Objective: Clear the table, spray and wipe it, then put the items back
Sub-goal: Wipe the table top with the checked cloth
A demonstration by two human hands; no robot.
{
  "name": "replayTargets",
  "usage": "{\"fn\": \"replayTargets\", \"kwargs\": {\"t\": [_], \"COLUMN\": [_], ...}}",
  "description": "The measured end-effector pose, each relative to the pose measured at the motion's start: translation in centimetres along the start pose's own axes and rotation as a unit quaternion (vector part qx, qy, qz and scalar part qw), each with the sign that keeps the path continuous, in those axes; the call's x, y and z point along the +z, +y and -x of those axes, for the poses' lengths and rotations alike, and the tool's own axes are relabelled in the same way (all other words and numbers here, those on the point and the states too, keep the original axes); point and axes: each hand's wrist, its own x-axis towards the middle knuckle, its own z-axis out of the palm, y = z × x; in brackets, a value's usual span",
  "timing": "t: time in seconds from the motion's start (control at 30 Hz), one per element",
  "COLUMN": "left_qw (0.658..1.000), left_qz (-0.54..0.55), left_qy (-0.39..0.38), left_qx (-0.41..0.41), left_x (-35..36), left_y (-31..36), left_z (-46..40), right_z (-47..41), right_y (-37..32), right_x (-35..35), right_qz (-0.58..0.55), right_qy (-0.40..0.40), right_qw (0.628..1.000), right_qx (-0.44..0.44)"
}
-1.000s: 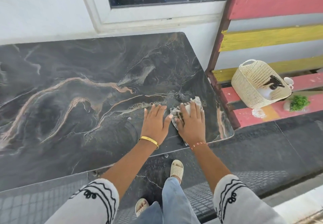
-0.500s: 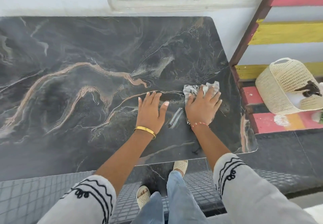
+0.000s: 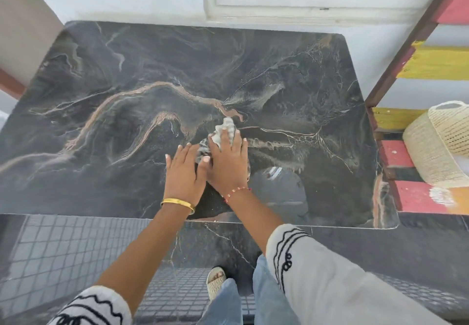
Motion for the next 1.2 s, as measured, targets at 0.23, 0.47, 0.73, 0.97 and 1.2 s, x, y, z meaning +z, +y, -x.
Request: {"fn": "replayTargets", "kwargs": {"t": [0.23, 0.47, 0.73, 0.97, 1.2], "left_qw": [1.000, 0.990, 0.979, 0.981, 0.994], "left_qz": [0.005, -0.013, -0.018, -0.030, -0.021], "left_qy": [-0.011, -0.076, -0.113, -0.103, -0.058], "left_qx": [0.027, 0.118, 0.171, 0.162, 0.087], "left_x": [0.9, 4.2, 5.6, 3.5, -0.2], "left_y": [1.8, 6.1, 8.6, 4.7, -1.3], "left_z": [2.2, 3.5, 4.0, 4.5, 4.8], "right_z": [5.5, 7.8, 12.5, 12.8, 8.7], "right_y": [3.9, 13.9, 17.6, 10.6, 0.0], "right_x": [-0.6, -2.7, -2.7, -0.4, 1.6], "right_qz": [-0.031, -0.012, -0.031, -0.048, -0.049], "right_qy": [-0.024, 0.009, 0.069, 0.116, 0.101], "right_qw": [0.996, 0.995, 0.947, 0.912, 0.953], "right_qx": [-0.082, 0.100, 0.313, 0.392, 0.282]}}
